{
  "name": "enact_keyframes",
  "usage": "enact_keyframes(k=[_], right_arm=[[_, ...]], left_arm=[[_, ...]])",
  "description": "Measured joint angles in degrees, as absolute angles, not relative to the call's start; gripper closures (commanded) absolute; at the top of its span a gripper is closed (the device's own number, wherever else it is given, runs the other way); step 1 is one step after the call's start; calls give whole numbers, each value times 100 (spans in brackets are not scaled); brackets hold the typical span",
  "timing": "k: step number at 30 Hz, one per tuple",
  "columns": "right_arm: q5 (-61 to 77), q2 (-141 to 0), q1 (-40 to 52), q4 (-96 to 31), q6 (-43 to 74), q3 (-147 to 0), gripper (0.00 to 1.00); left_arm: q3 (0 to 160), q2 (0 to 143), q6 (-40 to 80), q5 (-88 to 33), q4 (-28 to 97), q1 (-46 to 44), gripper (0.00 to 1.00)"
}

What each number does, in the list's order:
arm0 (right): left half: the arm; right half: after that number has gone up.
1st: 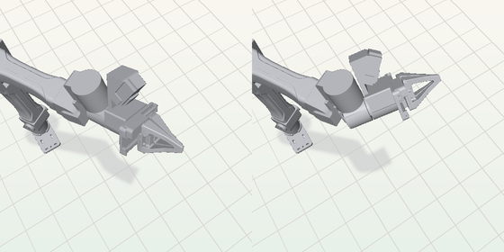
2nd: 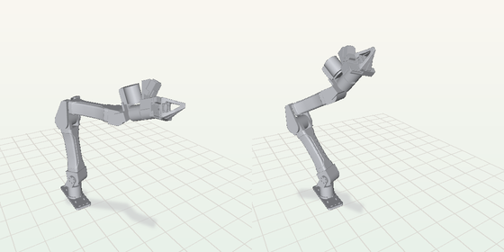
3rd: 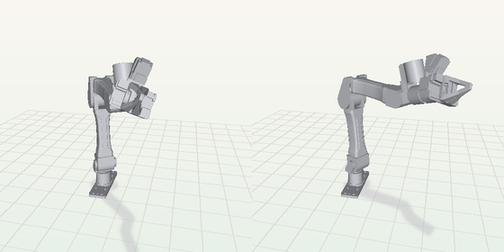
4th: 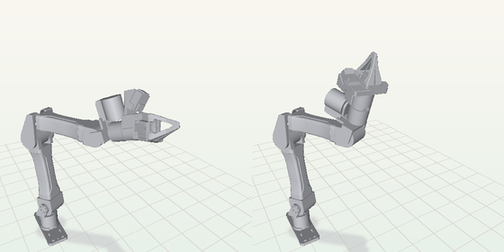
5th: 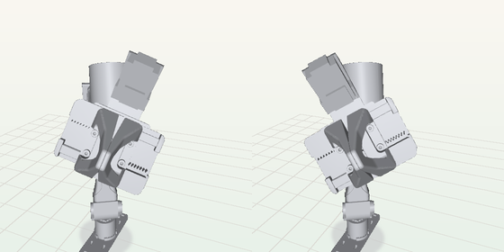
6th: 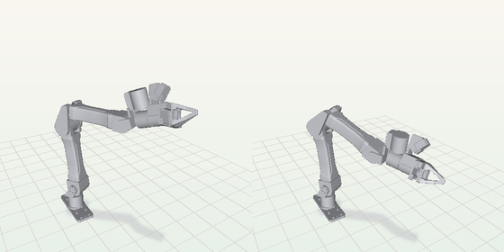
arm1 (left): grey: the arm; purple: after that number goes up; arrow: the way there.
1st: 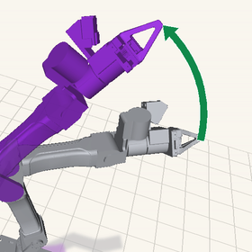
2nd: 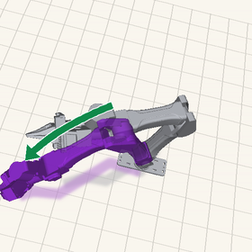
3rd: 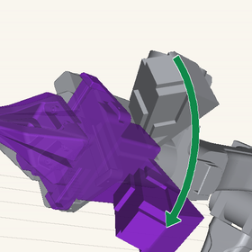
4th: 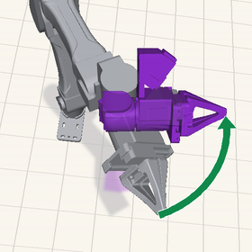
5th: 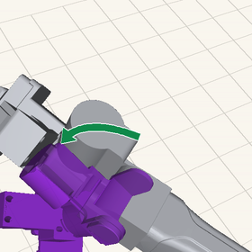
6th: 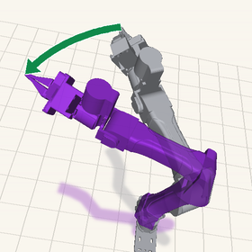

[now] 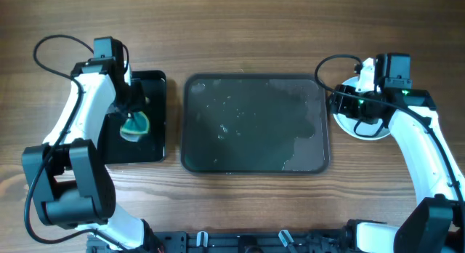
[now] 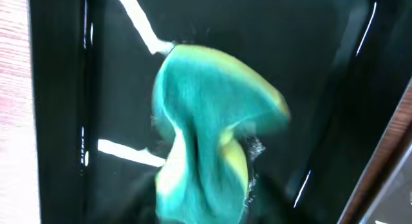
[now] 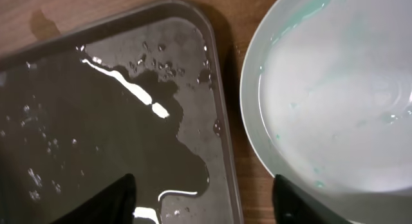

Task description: Clean dirty plates on tray and stack at the side

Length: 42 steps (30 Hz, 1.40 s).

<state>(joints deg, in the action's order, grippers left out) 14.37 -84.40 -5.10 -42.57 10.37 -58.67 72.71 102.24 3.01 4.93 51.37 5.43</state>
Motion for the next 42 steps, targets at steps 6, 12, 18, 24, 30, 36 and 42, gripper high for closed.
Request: enact_keyframes(k=[6, 12, 18, 24, 30, 36, 42], right_arm=[[1439, -8291, -510, -4615, 1013, -5986, 18], [1343, -7205, -510, -5465, 926, -6855, 0], [1081, -5269, -510, -5789, 930, -6993, 1], [1070, -3830, -510, -5789, 1066, -7070, 0], [961, -3754, -510, -5909, 875, -7067, 0], [1129, -3675, -513, -4536, 351, -6348, 0], [1415, -2403, -150, -1306, 161, -3131, 0]], left_arm=[[7432, 10143, 270, 456, 5535, 541, 0], [8324, 8965, 237, -316, 5767, 489, 0], [8364, 8748, 237, -462, 5955, 489, 0], [8364, 8750, 237, -464, 5957, 489, 0], [8364, 8753, 237, -464, 5957, 489, 0], [8364, 8753, 237, -464, 5959, 489, 0], [8364, 8753, 237, -467, 5957, 489, 0]])
